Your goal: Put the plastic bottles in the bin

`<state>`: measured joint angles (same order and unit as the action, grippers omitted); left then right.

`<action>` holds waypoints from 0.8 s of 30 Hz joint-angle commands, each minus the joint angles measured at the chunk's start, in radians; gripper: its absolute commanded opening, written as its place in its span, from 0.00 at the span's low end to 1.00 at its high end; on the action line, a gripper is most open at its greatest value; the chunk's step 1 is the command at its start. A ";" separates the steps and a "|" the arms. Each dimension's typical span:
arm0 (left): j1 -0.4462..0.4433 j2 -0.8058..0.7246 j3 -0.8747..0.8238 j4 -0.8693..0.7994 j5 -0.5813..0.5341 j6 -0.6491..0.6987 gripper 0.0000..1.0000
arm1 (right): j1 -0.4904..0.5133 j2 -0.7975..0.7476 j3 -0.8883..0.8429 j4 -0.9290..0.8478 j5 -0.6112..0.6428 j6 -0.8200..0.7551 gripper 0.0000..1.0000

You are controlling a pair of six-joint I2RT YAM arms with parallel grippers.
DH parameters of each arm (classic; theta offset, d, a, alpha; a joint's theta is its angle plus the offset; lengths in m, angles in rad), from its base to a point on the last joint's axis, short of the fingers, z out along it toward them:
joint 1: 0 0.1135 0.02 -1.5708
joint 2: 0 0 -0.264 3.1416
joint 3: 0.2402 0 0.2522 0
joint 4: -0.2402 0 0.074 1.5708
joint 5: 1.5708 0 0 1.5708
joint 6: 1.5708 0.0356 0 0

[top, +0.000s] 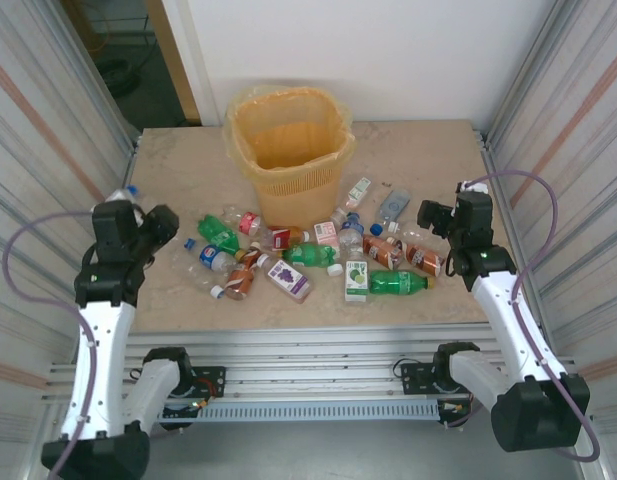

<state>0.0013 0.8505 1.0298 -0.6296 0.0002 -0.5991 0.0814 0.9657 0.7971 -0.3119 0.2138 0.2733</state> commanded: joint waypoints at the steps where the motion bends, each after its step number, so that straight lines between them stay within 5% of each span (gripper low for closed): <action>1: -0.097 0.102 0.139 0.133 -0.015 0.108 0.29 | 0.009 -0.029 0.034 -0.044 0.030 0.033 0.98; 10: -0.285 0.481 0.601 0.233 0.072 0.338 0.28 | 0.011 -0.066 0.048 -0.105 0.061 0.053 0.98; 24: -0.379 0.970 1.119 0.227 0.293 0.593 0.31 | 0.010 -0.104 0.063 -0.139 0.051 0.103 0.98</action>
<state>-0.3637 1.7767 2.0701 -0.3954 0.2283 -0.1036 0.0860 0.8875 0.8154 -0.4316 0.2680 0.3428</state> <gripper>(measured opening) 0.488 0.977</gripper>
